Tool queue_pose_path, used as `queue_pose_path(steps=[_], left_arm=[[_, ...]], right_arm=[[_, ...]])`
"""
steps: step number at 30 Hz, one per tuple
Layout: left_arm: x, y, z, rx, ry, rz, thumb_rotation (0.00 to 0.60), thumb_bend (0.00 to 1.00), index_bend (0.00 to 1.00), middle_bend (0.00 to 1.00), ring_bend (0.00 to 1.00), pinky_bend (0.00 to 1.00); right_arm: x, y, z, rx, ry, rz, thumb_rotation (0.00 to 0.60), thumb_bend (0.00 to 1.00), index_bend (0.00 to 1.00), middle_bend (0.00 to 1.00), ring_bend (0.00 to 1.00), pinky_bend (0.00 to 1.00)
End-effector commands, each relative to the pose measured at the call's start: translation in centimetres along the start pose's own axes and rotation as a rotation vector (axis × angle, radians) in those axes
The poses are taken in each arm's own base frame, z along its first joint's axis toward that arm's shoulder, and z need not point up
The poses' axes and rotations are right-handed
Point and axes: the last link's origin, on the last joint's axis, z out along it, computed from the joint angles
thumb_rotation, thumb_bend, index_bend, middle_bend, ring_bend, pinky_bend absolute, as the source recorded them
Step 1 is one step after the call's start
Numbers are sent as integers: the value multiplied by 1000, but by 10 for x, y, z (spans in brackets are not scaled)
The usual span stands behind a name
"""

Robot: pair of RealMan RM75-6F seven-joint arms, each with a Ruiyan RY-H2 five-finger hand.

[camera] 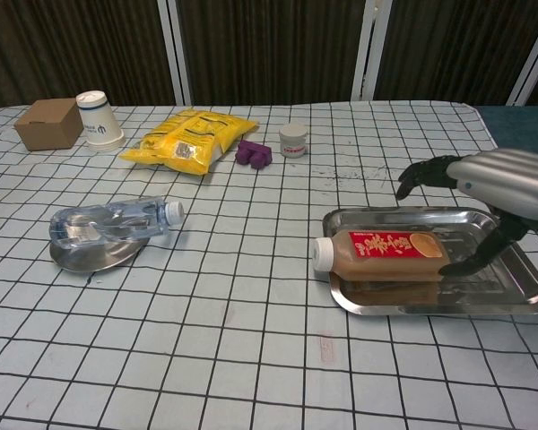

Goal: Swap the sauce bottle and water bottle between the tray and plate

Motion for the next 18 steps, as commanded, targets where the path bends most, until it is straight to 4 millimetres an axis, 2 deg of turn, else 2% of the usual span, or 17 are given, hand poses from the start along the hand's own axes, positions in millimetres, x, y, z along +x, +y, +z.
queue_pose_path(steps=[1,6,10,12,15,18], left_arm=[[2,-2,0,4,6,-5,600,418,0,0,0,205],[4,-4,0,6,10,-20,600,417,0,0,0,205],[6,-5,0,7,17,-30,600,417,0,0,0,204],[6,-5,0,7,18,-34,600,418,0,0,0,205],[7,-6,-1,7,18,-39,600,416,0,0,0,205],[7,-6,-1,8,17,-43,600,416,0,0,0,205]], right_arm=[[-11,-11,26,2,-45,1,600,90,343,238,229,318],[-22,-17,46,-10,-67,2,600,90,355,241,233,319],[-26,-22,58,-15,-53,-2,600,90,415,280,291,351],[-27,-23,62,-18,-28,-10,600,90,509,339,374,428],[-27,-24,67,-28,34,-28,600,90,727,514,565,608],[-25,-25,70,-29,101,-30,600,90,901,650,702,736]])
